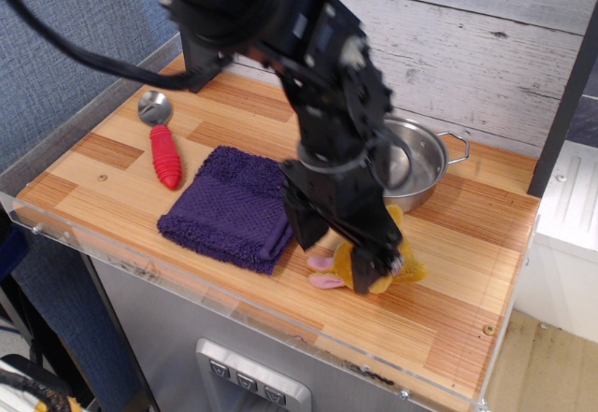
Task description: Pick up the the orange animal and place it on the right of the purple cloth
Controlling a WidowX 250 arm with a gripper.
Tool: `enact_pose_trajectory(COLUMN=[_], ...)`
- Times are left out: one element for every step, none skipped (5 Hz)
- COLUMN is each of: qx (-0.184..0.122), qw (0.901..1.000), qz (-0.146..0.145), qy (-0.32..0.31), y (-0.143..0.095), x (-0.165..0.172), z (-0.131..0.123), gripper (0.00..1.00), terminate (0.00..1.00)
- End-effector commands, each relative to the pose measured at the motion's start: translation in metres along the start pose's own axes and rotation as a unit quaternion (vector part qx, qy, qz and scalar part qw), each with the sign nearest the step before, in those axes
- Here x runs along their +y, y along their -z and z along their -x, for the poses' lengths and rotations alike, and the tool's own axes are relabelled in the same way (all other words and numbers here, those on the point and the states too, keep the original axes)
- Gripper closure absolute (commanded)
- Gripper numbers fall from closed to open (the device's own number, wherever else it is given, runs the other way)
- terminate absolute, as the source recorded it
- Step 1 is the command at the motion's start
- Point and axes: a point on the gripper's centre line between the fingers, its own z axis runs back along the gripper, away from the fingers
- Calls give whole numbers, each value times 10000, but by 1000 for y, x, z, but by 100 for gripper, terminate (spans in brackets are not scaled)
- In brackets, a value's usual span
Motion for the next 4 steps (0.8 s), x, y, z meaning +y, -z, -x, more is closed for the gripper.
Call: enact_pose_trajectory(qx=[-920,-1069,-1147,-1147], qw=[9957,9942,9932,9932], qz=[40,-43,-134,-134], qy=[47,-43,-165,-165], y=[-69,-93,-112,-112], x=[-2,7,18,18], z=[-13,-7,3,3], gripper=[0,0,0,0], terminate=[0,0,0,0])
